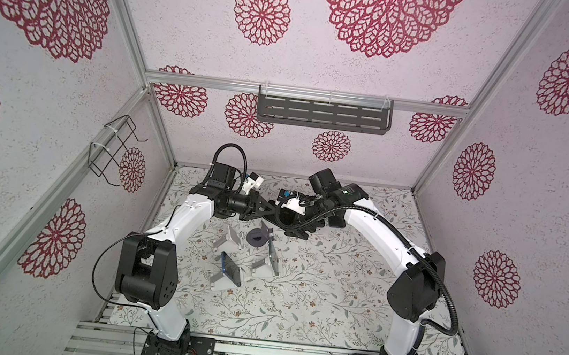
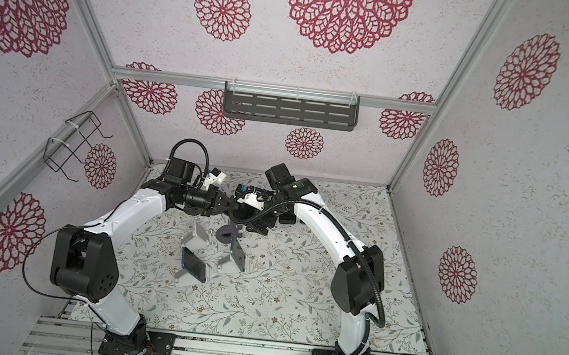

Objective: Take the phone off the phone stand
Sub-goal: 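Close the right gripper on the dark phone held by the left gripper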

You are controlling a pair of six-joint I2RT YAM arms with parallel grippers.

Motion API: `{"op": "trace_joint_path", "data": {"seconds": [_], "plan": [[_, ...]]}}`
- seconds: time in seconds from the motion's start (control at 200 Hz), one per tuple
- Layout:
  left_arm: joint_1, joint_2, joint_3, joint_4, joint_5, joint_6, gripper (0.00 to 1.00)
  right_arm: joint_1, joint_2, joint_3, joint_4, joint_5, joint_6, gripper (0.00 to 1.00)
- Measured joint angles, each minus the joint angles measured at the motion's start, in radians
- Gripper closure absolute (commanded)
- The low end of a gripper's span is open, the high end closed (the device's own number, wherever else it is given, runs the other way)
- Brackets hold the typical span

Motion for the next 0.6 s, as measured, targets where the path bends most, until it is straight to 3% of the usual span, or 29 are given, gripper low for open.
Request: {"op": "trace_joint_path", "data": {"seconds": [0.35, 0.5, 0.6], "plan": [[0.005, 0.001, 0.0, 0.01, -0.013, -0.002, 1.0, 0.026, 0.0, 0.003, 0.021, 0.051, 0.042, 0.33], [0.005, 0.001, 0.0, 0.016, -0.017, -0.004, 1.0, 0.031, 0.0, 0.003, 0.022, 0.063, 0.05, 0.38], [0.008, 0.001, 0.0, 0.025, -0.022, -0.012, 0.8, 0.032, 0.002, 0.008, 0.023, 0.066, 0.063, 0.43]]}}
